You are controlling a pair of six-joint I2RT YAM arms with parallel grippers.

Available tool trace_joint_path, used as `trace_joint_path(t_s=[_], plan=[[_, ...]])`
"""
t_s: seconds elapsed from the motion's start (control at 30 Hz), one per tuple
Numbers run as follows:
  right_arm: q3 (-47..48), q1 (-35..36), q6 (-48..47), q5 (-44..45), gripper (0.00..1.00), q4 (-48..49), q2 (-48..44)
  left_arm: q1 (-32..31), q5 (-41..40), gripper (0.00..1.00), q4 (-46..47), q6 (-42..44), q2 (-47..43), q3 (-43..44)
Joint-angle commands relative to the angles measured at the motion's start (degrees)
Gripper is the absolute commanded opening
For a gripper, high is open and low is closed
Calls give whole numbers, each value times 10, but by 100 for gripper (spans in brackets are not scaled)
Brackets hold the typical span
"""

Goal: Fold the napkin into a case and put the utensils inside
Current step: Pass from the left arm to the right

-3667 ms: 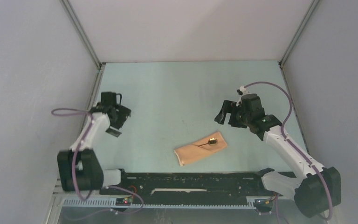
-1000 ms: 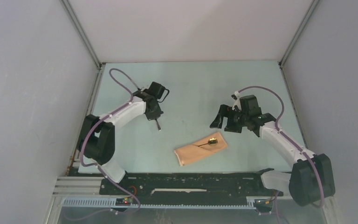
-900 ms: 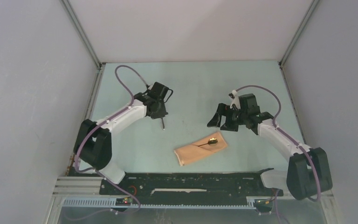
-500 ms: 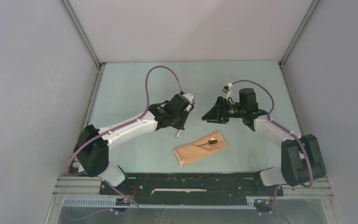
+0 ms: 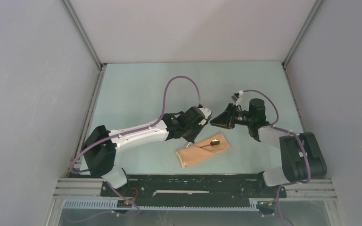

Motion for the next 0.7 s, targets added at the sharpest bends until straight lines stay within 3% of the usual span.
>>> trace_joint_path(t_s=[0.0,0.37,0.67], plan=[[-13,-24,61,-36,42,128,17,-10,4,0,15,16,2,28],[-15,-25,104,-52,37,208,74,-29,7,0,14,20,8,31],[-25,-18,100,-52,0,223,89,-32,8,0,12,22,8,34]])
